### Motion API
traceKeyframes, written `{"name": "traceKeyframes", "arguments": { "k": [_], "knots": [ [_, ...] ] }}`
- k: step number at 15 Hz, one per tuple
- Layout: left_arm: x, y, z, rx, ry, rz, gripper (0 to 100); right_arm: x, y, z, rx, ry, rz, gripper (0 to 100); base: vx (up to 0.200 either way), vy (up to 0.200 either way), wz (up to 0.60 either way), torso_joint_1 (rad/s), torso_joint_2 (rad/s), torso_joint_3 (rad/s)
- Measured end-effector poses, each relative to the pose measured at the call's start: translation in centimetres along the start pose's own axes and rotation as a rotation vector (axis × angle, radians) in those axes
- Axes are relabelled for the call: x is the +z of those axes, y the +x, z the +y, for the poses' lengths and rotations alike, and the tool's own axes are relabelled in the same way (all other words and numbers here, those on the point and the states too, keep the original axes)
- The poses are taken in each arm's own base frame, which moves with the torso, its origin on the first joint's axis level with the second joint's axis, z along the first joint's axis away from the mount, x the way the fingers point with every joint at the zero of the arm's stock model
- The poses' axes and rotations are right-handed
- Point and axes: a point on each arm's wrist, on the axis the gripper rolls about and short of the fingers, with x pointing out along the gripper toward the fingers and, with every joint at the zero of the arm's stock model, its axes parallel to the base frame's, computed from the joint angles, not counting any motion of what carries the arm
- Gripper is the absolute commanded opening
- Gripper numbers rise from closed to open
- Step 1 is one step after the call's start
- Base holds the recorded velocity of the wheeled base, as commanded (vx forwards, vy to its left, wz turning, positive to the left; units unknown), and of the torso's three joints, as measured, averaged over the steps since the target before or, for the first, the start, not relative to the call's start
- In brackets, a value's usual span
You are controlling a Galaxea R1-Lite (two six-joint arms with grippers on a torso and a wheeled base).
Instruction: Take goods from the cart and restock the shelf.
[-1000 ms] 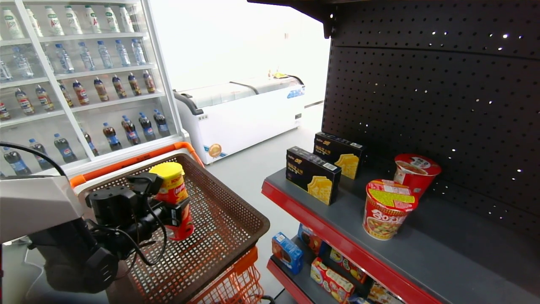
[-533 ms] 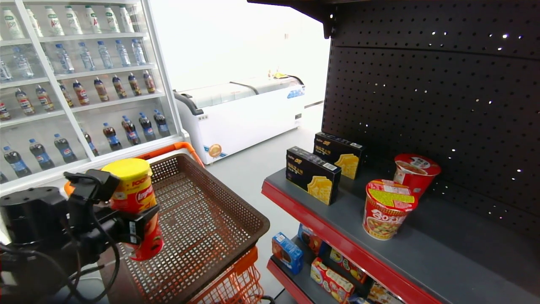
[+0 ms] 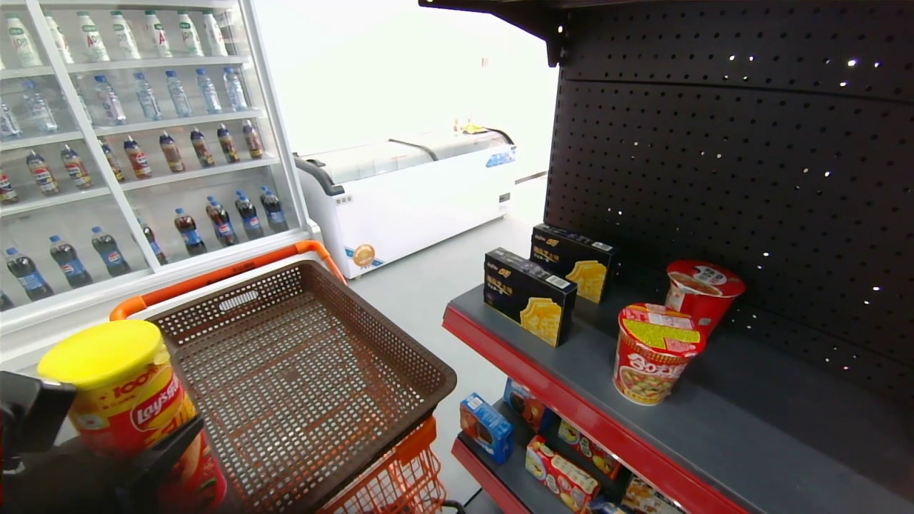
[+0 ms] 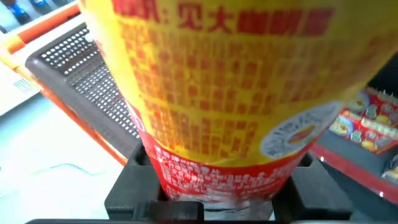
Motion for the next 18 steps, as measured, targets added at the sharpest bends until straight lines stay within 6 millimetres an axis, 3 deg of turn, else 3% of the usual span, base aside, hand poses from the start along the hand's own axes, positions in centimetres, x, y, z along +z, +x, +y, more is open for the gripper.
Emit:
{"name": "traceKeyframes", "arguments": {
  "k": [6, 18],
  "knots": [
    [0.3, -2.1, -0.3, -0.019, -0.084, -0.110, 0, 0.0, 0.0, 0.0, 0.000, 0.000, 0.000, 100, 0.000, 0.000, 0.00, 0.000, 0.00, 0.000],
    [-0.5, -3.9, -0.6, -0.157, -0.154, -0.082, 0, 0.0, 0.0, 0.0, 0.000, 0.000, 0.000, 100, 0.000, 0.000, 0.00, 0.000, 0.00, 0.000]
  ]
}}
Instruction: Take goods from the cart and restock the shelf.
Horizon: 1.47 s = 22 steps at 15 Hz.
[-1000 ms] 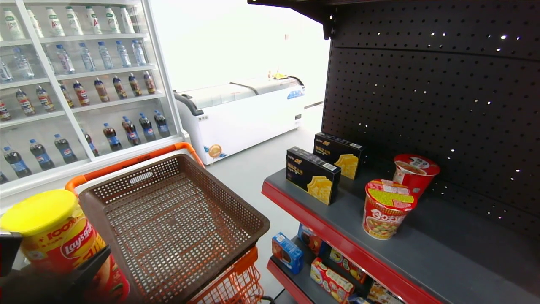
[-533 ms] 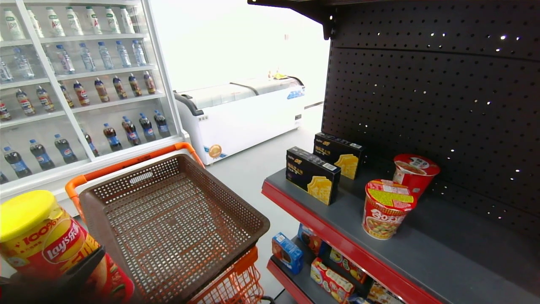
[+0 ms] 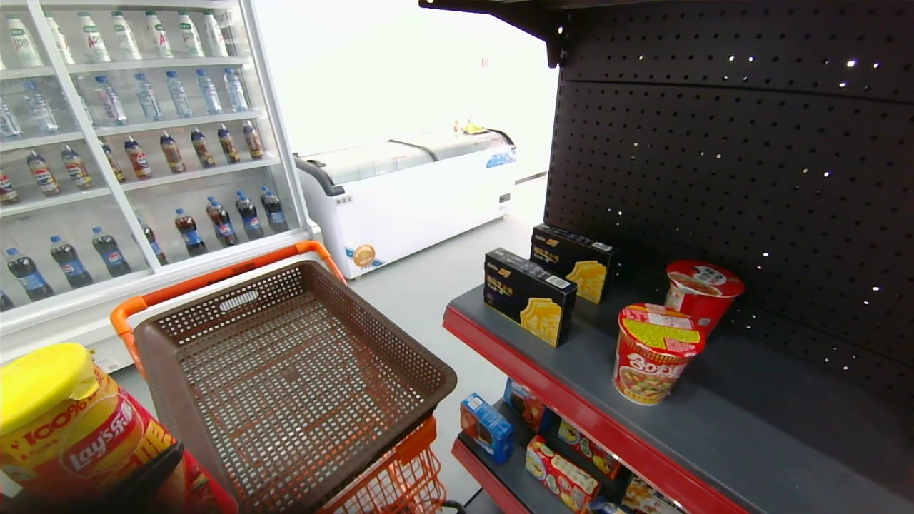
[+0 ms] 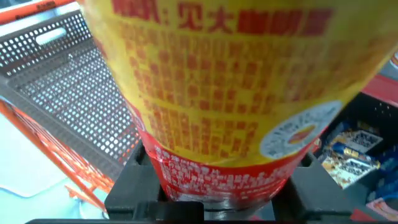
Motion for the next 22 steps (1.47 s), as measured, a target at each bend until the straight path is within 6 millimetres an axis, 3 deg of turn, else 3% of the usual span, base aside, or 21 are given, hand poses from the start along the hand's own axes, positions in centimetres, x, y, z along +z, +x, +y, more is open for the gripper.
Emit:
{"name": "traceKeyframes", "arguments": {
  "k": [6, 19, 22],
  "knots": [
    [0.4, -0.4, 0.0, 0.004, 0.001, -0.018, 0, 0.0, 0.0, 0.0, 0.000, 0.000, 0.000, 100, 0.000, 0.000, 0.00, 0.000, 0.00, 0.000],
    [0.8, 0.1, 0.0, 0.013, 0.000, -0.011, 0, 0.0, 0.0, 0.0, 0.002, 0.000, 0.000, 100, 0.000, 0.000, -0.60, 0.003, 0.00, 0.004],
    [0.9, 0.1, 0.0, 0.013, 0.000, -0.012, 0, 0.0, 0.0, 0.0, 0.002, 0.000, 0.000, 100, 0.000, 0.000, 0.00, 0.000, 0.00, 0.000]
  ]
}}
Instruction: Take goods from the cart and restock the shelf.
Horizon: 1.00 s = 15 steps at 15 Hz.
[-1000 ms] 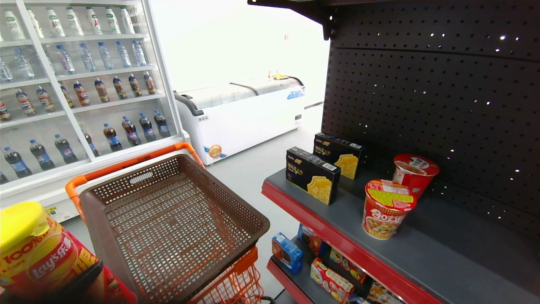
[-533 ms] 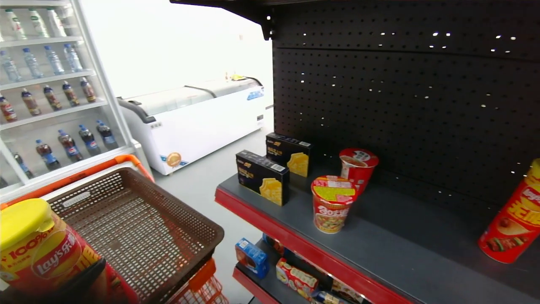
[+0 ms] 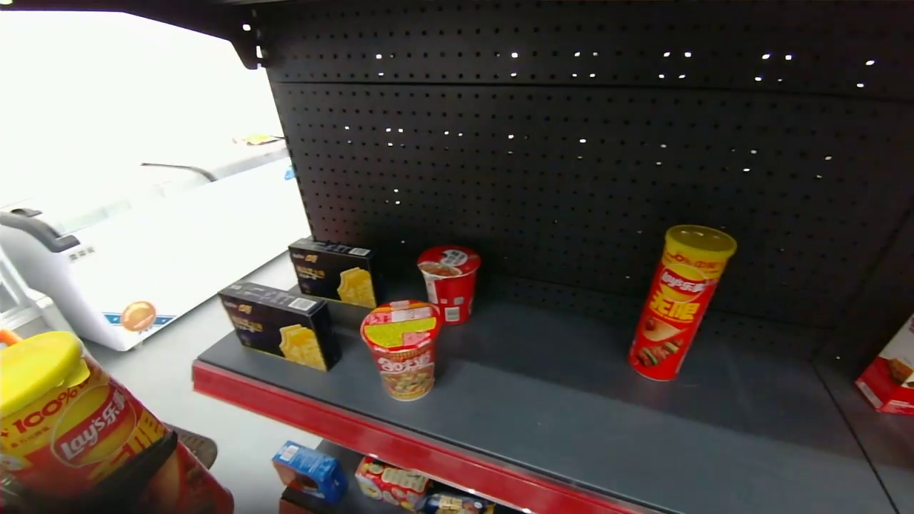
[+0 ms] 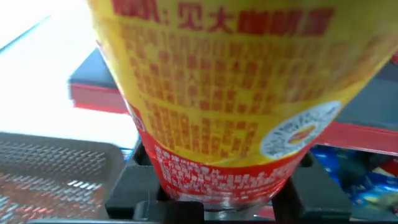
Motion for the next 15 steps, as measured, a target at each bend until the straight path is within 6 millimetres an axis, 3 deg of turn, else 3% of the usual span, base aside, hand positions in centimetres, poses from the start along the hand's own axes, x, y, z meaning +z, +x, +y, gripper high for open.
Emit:
{"name": "traceKeyframes", "arguments": {
  "k": [5, 8, 15],
  "knots": [
    [0.01, 0.01, 0.01, 0.002, 0.000, 0.000, 0, -0.01, 0.00, 0.00, 0.001, 0.000, 0.001, 100, 0.000, 0.000, 0.00, 0.000, 0.00, 0.000],
    [-0.02, 0.01, 0.02, 0.003, 0.000, 0.001, 0, 0.00, 0.00, 0.00, 0.000, 0.000, 0.000, 100, 0.000, 0.000, -0.60, -0.002, 0.00, 0.004],
    [-0.17, -0.03, 0.03, 0.004, -0.001, 0.006, 0, -0.01, 0.00, 0.00, 0.000, 0.000, 0.001, 100, 0.000, 0.000, 0.00, 0.000, 0.00, 0.000]
  ]
}}
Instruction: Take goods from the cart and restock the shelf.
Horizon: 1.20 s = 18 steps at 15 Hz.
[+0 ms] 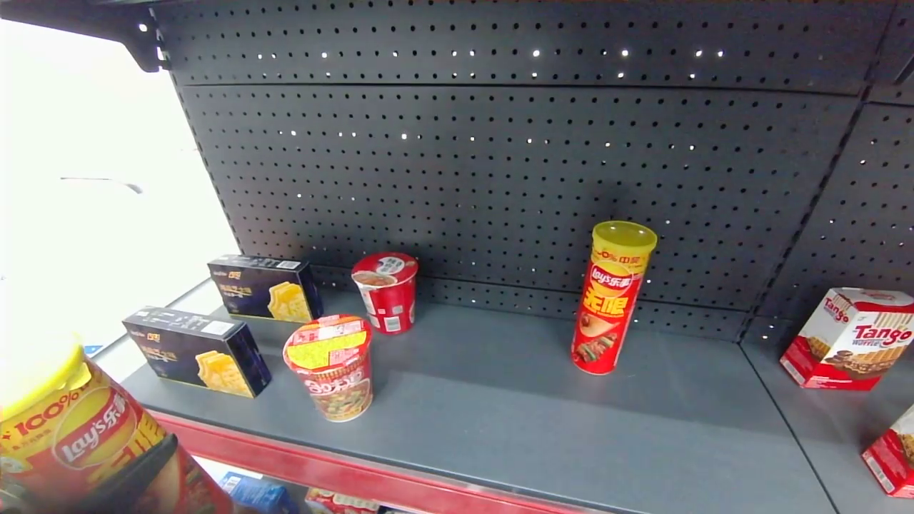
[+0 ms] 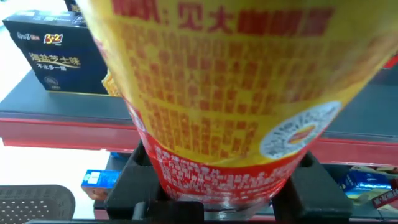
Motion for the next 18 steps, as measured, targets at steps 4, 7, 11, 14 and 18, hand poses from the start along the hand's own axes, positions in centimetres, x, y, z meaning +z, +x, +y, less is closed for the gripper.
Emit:
{"name": "traceKeyframes", "arguments": {
  "k": [4, 7, 11, 14, 18],
  "knots": [
    [-0.1, 0.0, 0.0, -0.001, -0.001, 0.003, 0, 0.0, 0.0, 0.0, 0.000, -0.001, -0.001, 100, 0.000, 0.000, 0.00, 0.000, 0.00, 0.000],
    [0.1, 0.0, 0.0, -0.008, 0.000, -0.004, 0, 0.0, 0.0, 0.0, 0.000, 0.000, -0.001, 100, 0.000, 0.000, 0.00, 0.000, 0.00, 0.000],
    [0.6, 0.1, -0.1, -0.012, 0.002, -0.023, 0, 0.0, 0.0, 0.0, 0.000, 0.000, -0.001, 100, 0.000, 0.000, 0.00, 0.000, 0.00, 0.000],
    [1.6, 0.2, -0.1, 0.007, 0.002, -0.059, 0, 0.0, 0.0, 0.0, 0.000, 0.000, -0.001, 100, 0.000, 0.000, 0.00, 0.000, 0.00, 0.000],
    [1.5, 0.0, 0.0, 0.013, -0.026, -0.045, 0, 0.0, 0.0, 0.0, 0.000, 0.000, -0.001, 100, 0.000, 0.000, 0.00, 0.000, 0.00, 0.000]
  ]
}}
